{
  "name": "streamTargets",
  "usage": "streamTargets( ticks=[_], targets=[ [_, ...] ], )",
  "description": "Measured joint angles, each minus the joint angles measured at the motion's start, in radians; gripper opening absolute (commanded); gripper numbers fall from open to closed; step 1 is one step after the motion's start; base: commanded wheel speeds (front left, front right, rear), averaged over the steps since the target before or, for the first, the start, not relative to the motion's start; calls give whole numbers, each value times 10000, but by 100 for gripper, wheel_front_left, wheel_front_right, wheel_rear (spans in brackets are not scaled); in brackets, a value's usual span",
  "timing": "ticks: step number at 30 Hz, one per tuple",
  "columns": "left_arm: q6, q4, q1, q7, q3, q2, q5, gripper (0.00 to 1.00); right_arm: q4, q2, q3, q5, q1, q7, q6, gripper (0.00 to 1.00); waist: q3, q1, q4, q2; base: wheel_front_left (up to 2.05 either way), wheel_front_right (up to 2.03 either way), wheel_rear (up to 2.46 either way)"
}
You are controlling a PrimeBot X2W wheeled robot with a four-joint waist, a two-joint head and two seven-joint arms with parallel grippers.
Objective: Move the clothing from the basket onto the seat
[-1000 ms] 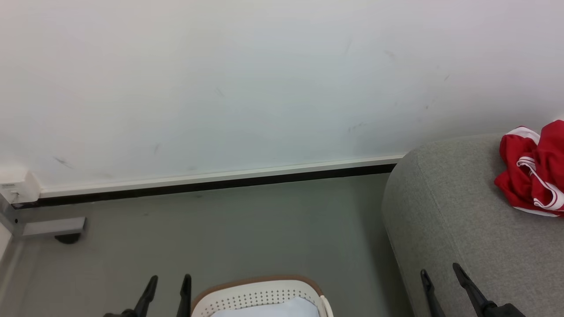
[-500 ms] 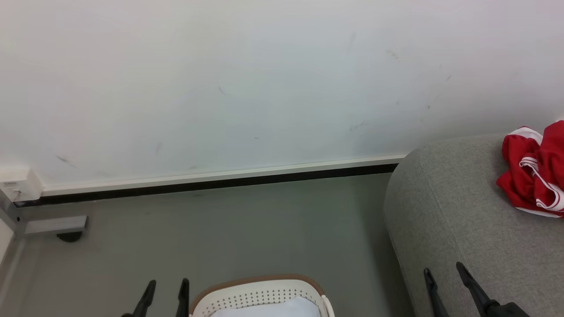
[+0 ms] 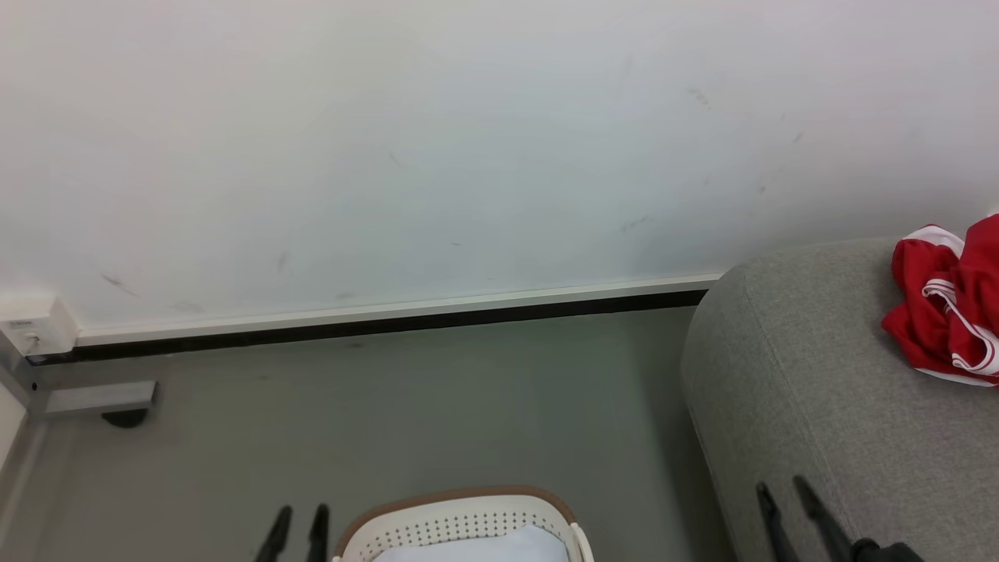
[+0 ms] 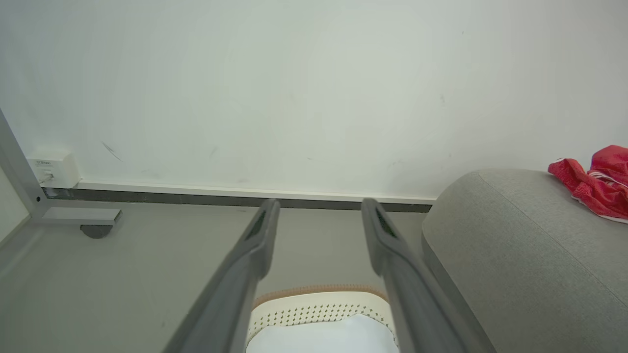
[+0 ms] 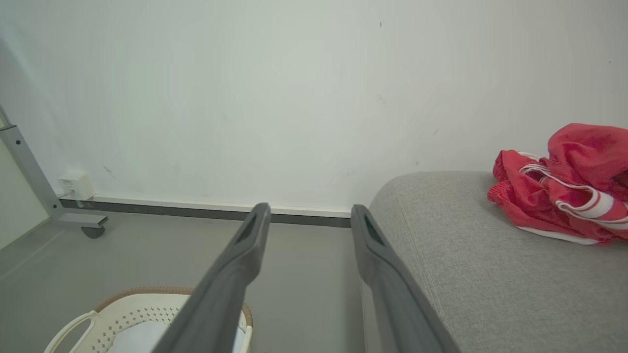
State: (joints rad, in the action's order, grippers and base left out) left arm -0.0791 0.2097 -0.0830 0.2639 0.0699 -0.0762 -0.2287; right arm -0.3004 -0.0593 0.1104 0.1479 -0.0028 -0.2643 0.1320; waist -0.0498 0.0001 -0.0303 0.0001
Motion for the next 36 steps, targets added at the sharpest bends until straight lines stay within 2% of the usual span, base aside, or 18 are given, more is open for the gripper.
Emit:
streamTargets(
  ticks=[4, 21, 36],
  targets=[
    [0, 309, -101, -92, 15, 54, -180, 0, -244, 12, 27, 194, 226, 82, 0, 0, 7, 0, 5, 0, 0, 0, 0],
    [-86, 353, 199, -892, -370, 104, -3108, 0, -132, 13, -433, 3390, 66, 871, 0, 0, 79, 0, 46, 0, 0, 0, 0],
    [-174, 351, 552, -1488, -665, 132, -5375, 0, 36, 13, -786, 5718, -156, 1423, 0, 0, 142, 0, 81, 0, 0, 0, 0]
  ],
)
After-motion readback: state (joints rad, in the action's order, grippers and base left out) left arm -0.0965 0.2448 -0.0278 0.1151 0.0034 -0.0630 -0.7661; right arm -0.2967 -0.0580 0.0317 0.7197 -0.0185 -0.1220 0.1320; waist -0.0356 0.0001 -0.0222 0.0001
